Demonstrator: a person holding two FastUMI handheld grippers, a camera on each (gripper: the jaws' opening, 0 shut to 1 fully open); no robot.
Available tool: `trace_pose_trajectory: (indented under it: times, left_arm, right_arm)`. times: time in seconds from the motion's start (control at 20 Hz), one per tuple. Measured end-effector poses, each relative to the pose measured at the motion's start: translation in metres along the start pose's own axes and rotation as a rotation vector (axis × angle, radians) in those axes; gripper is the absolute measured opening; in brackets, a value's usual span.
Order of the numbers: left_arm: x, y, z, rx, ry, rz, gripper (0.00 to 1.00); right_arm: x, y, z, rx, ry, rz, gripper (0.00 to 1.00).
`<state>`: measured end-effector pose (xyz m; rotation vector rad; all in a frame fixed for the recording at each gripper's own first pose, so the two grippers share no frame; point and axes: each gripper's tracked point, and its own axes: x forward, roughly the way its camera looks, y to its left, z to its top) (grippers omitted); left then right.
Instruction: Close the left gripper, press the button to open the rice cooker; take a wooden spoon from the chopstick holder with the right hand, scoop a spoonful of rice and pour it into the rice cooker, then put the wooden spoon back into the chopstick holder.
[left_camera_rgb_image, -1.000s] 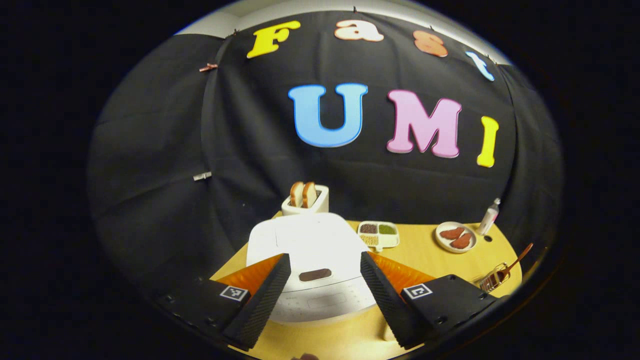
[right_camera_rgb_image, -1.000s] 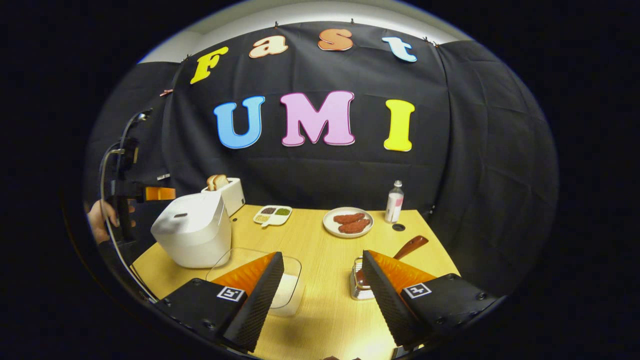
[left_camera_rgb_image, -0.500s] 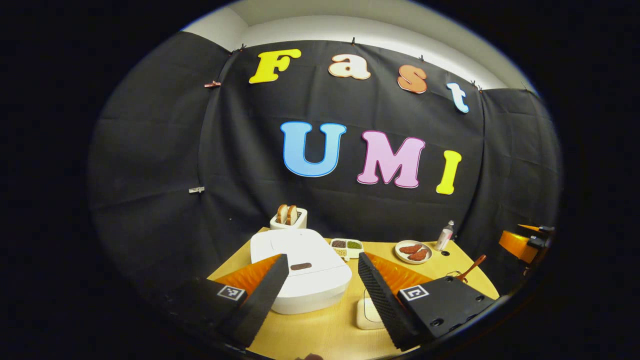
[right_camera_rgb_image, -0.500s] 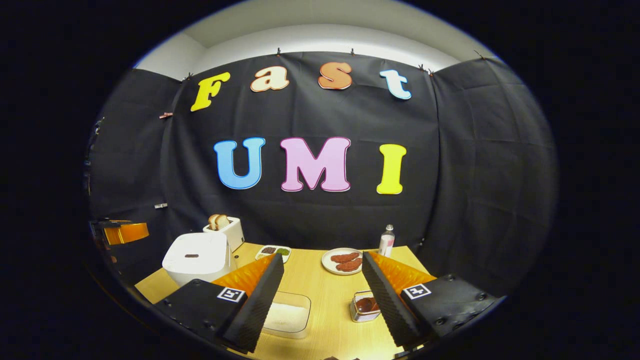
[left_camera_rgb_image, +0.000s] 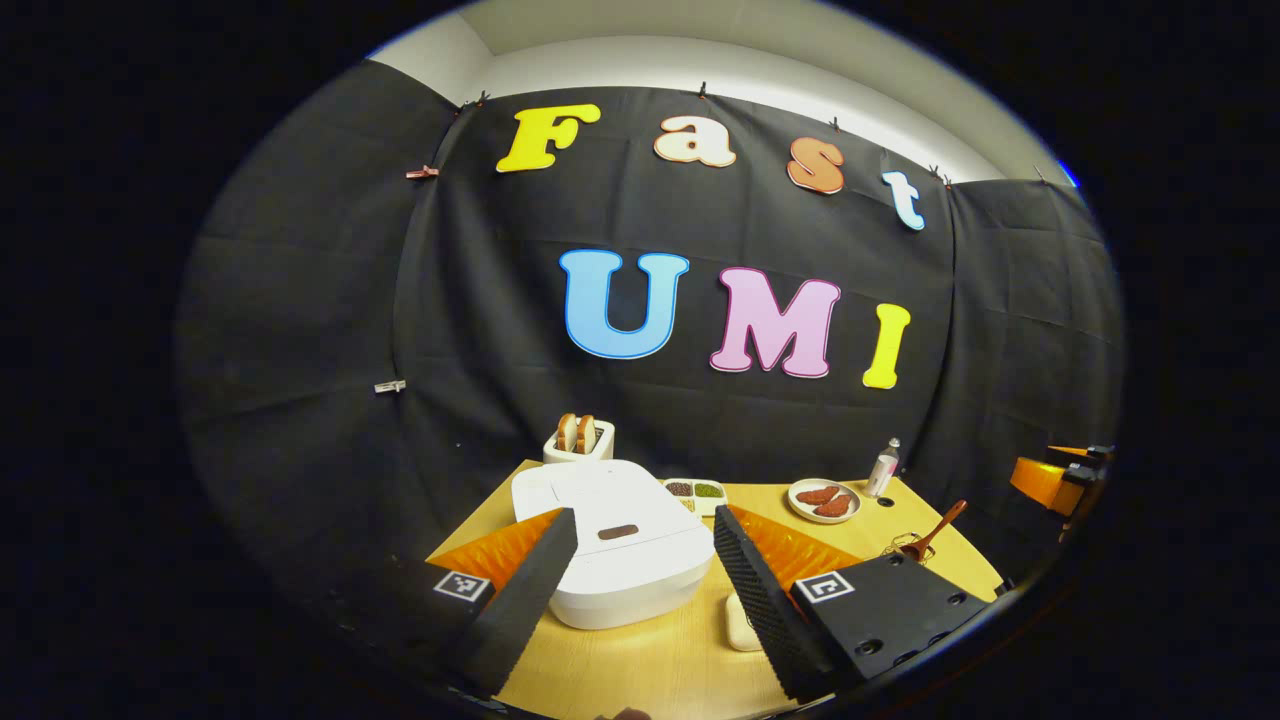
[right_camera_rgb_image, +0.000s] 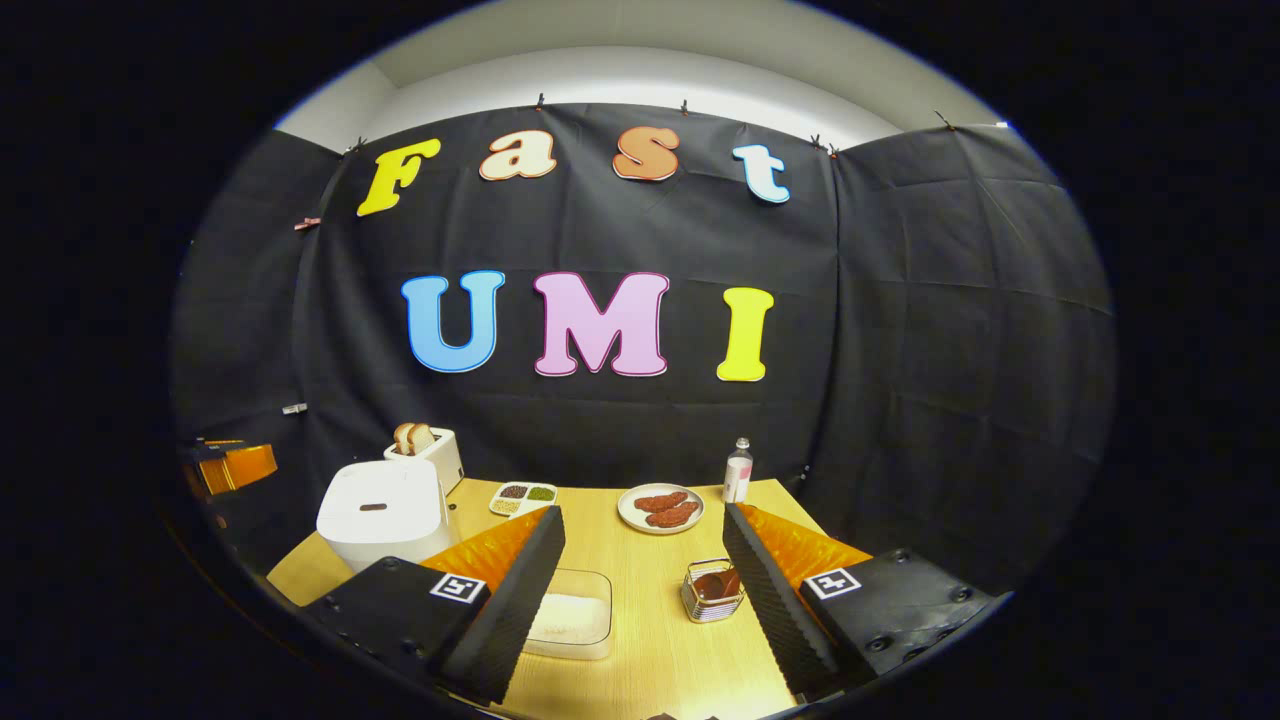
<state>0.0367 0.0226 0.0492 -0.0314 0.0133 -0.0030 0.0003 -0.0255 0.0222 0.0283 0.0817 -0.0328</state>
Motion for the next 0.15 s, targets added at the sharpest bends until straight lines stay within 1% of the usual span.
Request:
trace_pose_trajectory:
  times: [0.15]
  left_arm:
    - [0.0017,-0.0014,-0.0013,-0.014,-0.006,-0.029,0.95]
  right_arm:
    - [-0.0019,0.0008,0.0019,0.038,0.003,-0.009,1.00]
